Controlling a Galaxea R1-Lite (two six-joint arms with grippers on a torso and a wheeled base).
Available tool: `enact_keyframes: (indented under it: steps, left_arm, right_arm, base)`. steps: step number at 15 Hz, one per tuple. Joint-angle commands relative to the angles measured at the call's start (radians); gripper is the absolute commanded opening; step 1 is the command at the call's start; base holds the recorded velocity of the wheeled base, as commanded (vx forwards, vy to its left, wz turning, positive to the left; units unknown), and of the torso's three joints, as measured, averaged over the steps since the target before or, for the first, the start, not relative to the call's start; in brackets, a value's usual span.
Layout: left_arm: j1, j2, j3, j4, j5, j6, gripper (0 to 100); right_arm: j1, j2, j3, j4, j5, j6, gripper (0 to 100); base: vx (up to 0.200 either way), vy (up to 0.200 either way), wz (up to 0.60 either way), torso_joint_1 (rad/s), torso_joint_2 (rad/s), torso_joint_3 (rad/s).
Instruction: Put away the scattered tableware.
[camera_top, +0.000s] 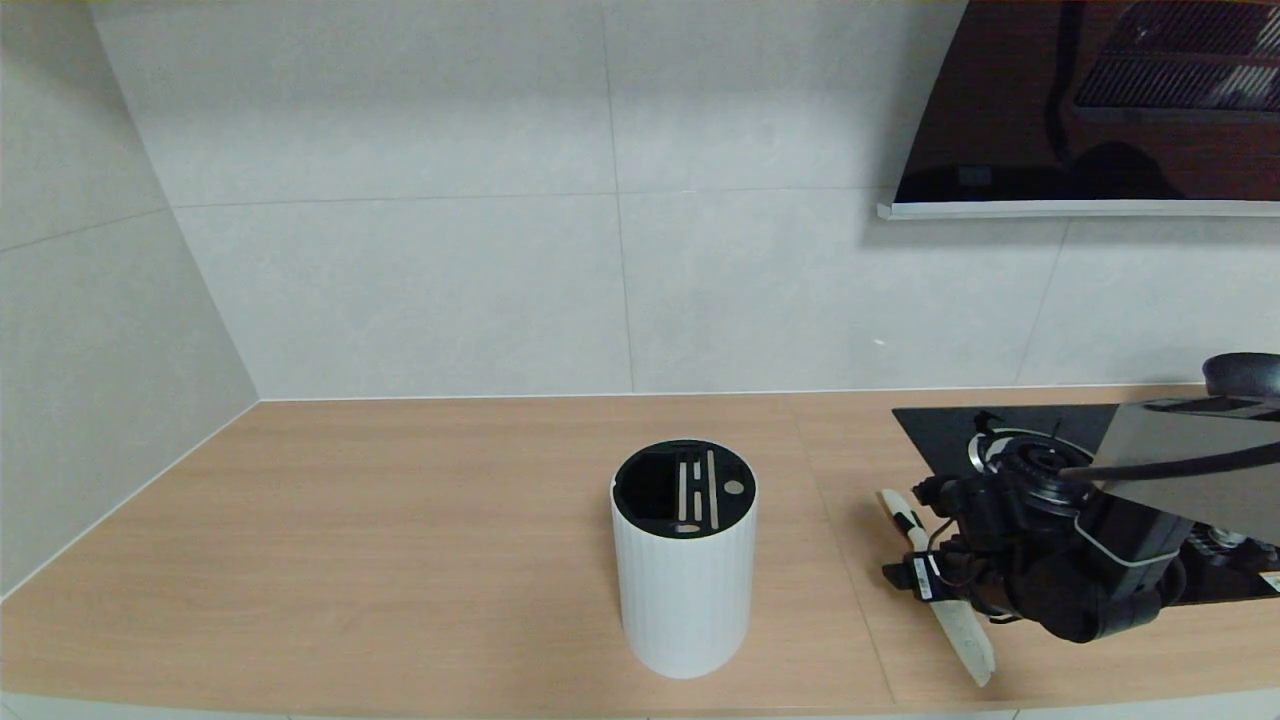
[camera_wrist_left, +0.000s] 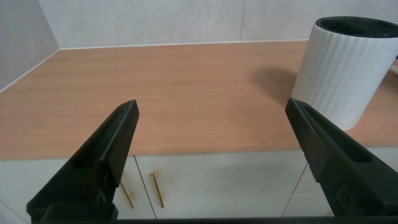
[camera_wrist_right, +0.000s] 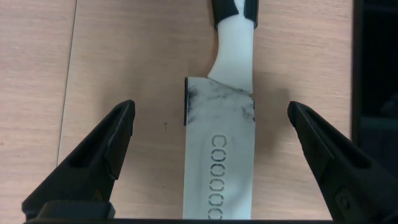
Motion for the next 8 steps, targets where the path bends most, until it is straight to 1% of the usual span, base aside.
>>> enact_keyframes:
  steps: [1,2,8]
  left_arm:
    - [0.000,0.000,0.000,0.000,0.000,0.000,100]
    - [0.000,0.000,0.000,0.000,0.000,0.000,100]
    - [0.000,0.000,0.000,0.000,0.000,0.000,100]
  right_arm:
    - [0.000,0.003,-0.004,0.000,0.000,0.000,100]
    - [0.001,0.004,-0.004,0.000,0.000,0.000,0]
    - [0.000,0.013,-0.007,0.000,0.000,-0.001,0]
  base:
    - [0.000,0.000,0.00,0.000,0.00,0.000]
    - [0.000,0.000,0.00,0.000,0.00,0.000]
    - [0.000,0.000,0.00,0.000,0.00,0.000]
